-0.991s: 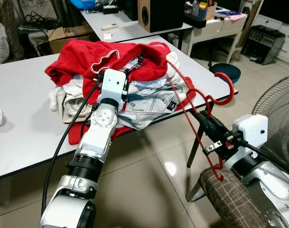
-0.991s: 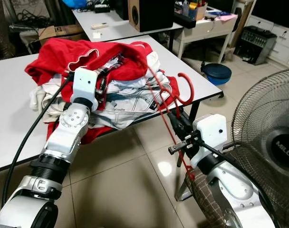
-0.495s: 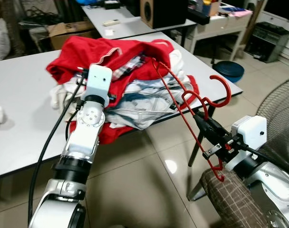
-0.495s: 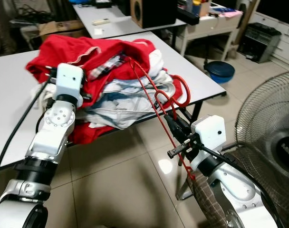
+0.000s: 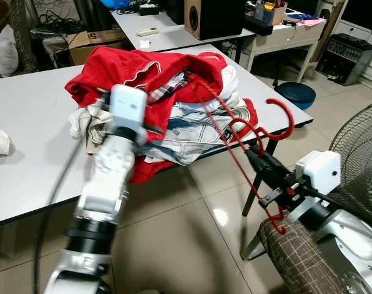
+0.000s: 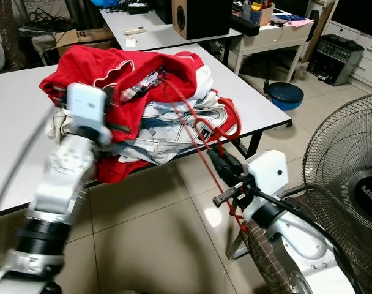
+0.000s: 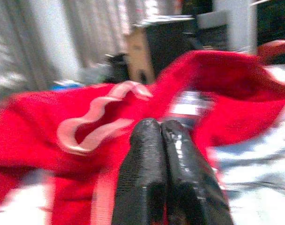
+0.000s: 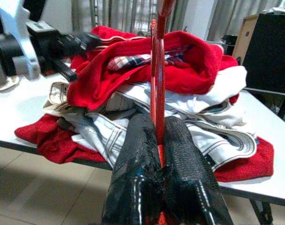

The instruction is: Hang hanger

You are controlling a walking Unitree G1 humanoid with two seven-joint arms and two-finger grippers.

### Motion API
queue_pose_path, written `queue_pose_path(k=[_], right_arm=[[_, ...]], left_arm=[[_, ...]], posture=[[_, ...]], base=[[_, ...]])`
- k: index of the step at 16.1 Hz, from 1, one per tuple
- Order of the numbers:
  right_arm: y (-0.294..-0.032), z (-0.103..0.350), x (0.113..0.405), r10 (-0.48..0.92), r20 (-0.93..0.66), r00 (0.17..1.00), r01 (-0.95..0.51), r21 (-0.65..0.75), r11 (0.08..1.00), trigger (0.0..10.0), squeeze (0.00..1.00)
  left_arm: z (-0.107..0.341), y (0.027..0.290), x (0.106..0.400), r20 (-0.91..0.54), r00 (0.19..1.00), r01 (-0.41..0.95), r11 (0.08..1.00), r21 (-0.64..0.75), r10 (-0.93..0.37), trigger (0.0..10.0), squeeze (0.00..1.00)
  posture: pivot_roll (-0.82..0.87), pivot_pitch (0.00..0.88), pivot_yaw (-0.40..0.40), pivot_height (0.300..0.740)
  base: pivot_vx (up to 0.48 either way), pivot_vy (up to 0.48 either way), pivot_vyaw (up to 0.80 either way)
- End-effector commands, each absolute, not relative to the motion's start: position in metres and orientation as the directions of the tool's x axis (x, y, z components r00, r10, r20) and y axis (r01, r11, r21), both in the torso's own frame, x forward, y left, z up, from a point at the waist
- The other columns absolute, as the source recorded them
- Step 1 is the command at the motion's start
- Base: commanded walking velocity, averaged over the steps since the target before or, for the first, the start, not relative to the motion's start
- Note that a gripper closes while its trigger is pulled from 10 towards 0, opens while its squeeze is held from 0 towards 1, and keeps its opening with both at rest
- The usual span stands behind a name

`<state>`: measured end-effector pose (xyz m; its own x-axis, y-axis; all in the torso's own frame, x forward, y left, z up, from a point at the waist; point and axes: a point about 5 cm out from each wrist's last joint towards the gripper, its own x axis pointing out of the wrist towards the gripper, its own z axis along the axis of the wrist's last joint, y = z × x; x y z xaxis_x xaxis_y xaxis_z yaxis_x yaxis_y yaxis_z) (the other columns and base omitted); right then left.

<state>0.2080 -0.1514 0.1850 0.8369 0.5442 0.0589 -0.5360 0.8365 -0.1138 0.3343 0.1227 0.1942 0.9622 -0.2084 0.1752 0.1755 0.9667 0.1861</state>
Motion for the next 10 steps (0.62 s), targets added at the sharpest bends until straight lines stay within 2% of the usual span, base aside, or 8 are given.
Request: queue_pose_path(k=[1,5,7,10], right_arm=[[-0.153,0.183,0.208,0.547,0.052,0.836,-0.539,-0.107,0.835,10.0,0.00],[-0.151,0.182,0.205,0.558,0.044,0.829,-0.551,-0.105,0.827,10.0,0.00],[-0.150,0.182,0.204,0.561,0.042,0.827,-0.555,-0.105,0.825,10.0,0.00],[-0.150,0.183,0.204,0.561,0.044,0.827,-0.555,-0.104,0.826,10.0,0.00]], left_arm=[[0.194,0.122,0.333,0.164,0.959,0.202,0.963,0.179,-0.231,10.0,1.00],[0.187,0.126,0.339,0.115,0.975,0.165,0.966,0.198,-0.190,10.0,1.00],[0.191,0.132,0.344,0.147,0.981,0.085,0.965,0.248,-0.124,10.0,1.00],[0.198,0.128,0.344,0.191,0.972,0.078,0.958,0.275,-0.134,10.0,1.00]], posture=[[-0.05,0.000,0.033,0.740],[-0.05,0.000,0.037,0.740],[-0.05,0.000,0.037,0.740],[-0.06,0.000,0.044,0.740]], base=[[0.000,0.000,0.00],[0.000,0.000,0.00],[0.000,0.000,0.00],[0.000,0.000,0.00]])
